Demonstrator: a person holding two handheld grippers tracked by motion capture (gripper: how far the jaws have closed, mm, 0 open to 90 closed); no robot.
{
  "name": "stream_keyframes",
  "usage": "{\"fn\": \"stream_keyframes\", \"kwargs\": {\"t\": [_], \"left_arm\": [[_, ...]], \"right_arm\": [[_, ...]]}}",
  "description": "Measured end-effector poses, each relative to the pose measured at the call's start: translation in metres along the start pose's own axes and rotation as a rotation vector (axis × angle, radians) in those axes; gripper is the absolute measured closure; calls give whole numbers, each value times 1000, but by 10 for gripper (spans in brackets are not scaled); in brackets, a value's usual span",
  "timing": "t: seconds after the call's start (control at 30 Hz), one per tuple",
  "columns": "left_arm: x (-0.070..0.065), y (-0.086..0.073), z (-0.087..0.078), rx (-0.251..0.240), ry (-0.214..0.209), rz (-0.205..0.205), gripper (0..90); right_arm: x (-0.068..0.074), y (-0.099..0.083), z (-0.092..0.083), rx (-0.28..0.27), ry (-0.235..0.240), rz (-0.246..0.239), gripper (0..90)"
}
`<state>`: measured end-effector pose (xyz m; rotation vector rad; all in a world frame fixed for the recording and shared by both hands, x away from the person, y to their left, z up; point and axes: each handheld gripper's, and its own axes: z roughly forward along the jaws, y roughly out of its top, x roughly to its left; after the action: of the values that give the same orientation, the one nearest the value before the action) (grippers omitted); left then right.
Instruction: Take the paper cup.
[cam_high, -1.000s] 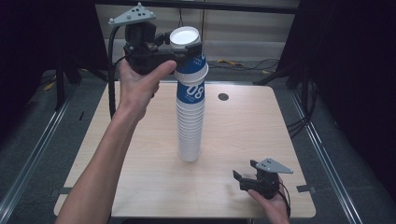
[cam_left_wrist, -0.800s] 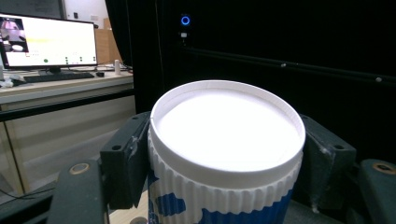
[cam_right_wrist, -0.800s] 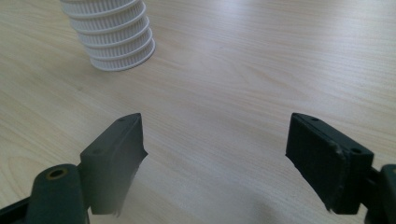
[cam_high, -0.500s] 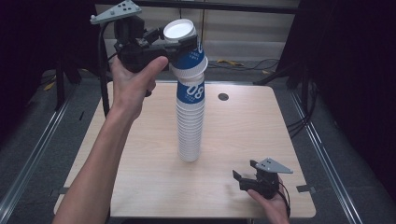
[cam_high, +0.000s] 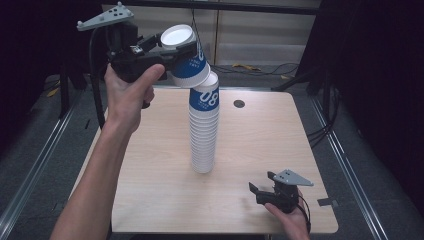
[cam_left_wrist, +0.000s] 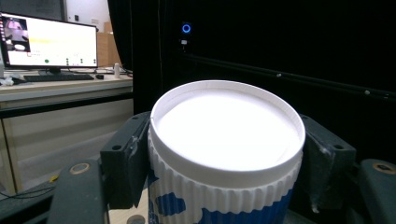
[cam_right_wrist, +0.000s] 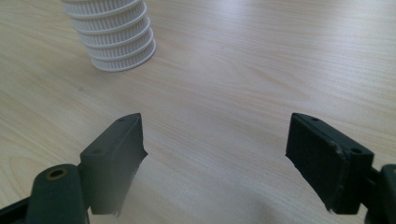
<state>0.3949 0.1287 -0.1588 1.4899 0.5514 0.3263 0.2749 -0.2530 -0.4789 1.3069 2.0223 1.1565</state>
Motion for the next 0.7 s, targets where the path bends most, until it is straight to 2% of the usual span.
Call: {"fn": "stream_keyframes", "kwargs": {"t": [0.3,0.4,0.5,0.57,0.7], "left_arm": [[4,-11,-15,5,0,-14,280],[6,-14,-23,-19,10,-21,280],[8,-18,-29,-14,0,-35,280],[8,-21,-32,-8,17,-24,280],[11,-28,-41,-8,23,-29,280]], "right_arm": [[0,0,1,1,0,-2,190],[1,0,0,3,-1,-5,190],[1,0,0,2,1,-5,190],[1,0,0,4,2,-4,190],[2,0,1,5,6,-6,190]]}}
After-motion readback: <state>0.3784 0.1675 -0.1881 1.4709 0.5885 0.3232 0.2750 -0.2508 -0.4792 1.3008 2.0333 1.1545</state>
